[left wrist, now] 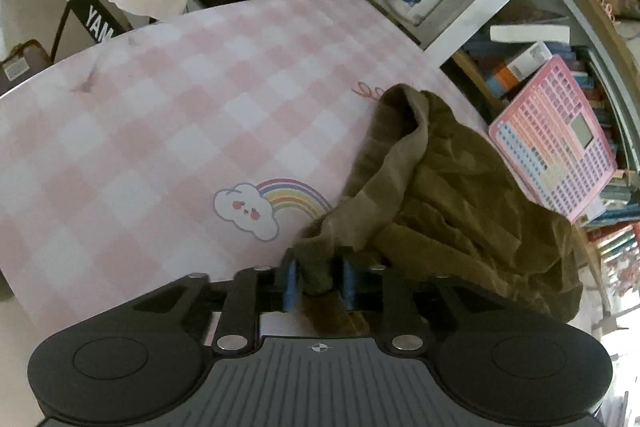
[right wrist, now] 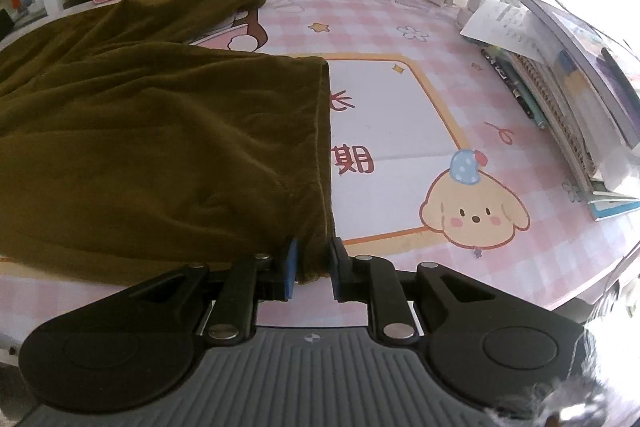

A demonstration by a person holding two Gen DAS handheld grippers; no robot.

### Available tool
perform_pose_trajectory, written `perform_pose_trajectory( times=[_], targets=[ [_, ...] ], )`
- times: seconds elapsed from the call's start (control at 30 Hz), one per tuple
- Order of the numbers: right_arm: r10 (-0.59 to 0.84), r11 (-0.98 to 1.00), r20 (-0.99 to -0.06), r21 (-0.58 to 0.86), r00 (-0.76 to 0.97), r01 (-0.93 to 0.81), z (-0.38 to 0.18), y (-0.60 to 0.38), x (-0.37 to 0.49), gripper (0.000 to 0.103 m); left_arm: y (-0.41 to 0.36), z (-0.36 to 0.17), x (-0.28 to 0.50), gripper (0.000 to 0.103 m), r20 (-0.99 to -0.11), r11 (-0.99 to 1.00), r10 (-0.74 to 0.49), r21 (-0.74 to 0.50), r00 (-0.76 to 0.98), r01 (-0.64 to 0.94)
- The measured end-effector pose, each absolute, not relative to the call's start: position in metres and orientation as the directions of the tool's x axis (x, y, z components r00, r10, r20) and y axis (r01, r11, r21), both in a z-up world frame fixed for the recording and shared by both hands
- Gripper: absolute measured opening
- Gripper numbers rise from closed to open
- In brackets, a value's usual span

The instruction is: Fold clothes

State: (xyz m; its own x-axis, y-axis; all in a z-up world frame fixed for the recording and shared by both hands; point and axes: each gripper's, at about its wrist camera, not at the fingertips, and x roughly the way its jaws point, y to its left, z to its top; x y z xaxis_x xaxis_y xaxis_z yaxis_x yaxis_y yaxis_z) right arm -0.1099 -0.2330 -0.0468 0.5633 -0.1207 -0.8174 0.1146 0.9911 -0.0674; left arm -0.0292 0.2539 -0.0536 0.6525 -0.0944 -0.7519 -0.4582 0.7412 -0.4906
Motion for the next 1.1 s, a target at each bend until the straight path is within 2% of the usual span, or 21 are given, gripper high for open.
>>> perform_pose_trajectory(
  times=[0.07,0.1,0.17,0.23,0.33,0.43,0.5,0.8,0.93,1.1],
  targets=[
    [-0.131,0.989,-0.817,-0.07,0.561,0.128,-0.047,-0.232,-0.109,0.018,0.26,-0.051,-0.032,0.041,-0.753,0.739,-0.097,-0.492,0.651,-0.459],
    [-0.137,0.988,-0.818,-0.07,0.559,0.139,-0.047,-0.232,-0.11,0.021,0.264,-0.048,-0.034,0.047,-0.751,0.736,-0.086,-0.491,0.654,-0.466],
    [-0.145,0.984,-0.82,-0.06,0.554,0.169,-0.044,-0.234,-0.11,0.03,0.273,-0.041,-0.04,0.052,-0.742,0.735,-0.062,-0.486,0.668,-0.472],
    [-0.148,0.979,-0.809,-0.036,0.569,0.203,-0.036,-0.236,-0.112,0.035,0.278,-0.031,-0.044,0.053,-0.715,0.755,-0.038,-0.479,0.698,-0.449],
    [-0.149,0.973,-0.784,-0.009,0.602,0.23,-0.021,-0.238,-0.114,0.037,0.281,-0.016,-0.047,0.055,-0.673,0.789,-0.018,-0.464,0.74,-0.403],
    [-0.141,0.972,-0.765,0.014,0.628,0.235,-0.008,-0.235,-0.11,0.037,0.263,-0.004,-0.042,0.056,-0.639,0.821,-0.063,-0.47,0.767,-0.324],
    [-0.126,0.973,-0.754,0.031,0.644,0.227,0.001,-0.23,-0.106,0.039,0.243,0.001,-0.04,0.061,-0.628,0.846,-0.11,-0.466,0.771,-0.258],
    [-0.028,0.985,-0.719,0.1,0.694,0.144,0.016,-0.218,-0.077,0.043,0.151,-0.01,-0.04,0.072,-0.679,0.914,-0.25,-0.4,0.69,-0.063],
    [0.03,0.986,-0.708,0.139,0.705,0.097,0.014,-0.232,-0.056,0.048,0.118,-0.011,-0.033,0.076,-0.688,0.928,-0.255,-0.372,0.68,-0.028],
    [0.094,0.984,-0.691,0.175,0.717,0.04,0.01,-0.268,-0.019,0.049,0.074,-0.011,-0.019,0.078,-0.708,0.936,-0.187,-0.338,0.681,-0.096]
  ],
)
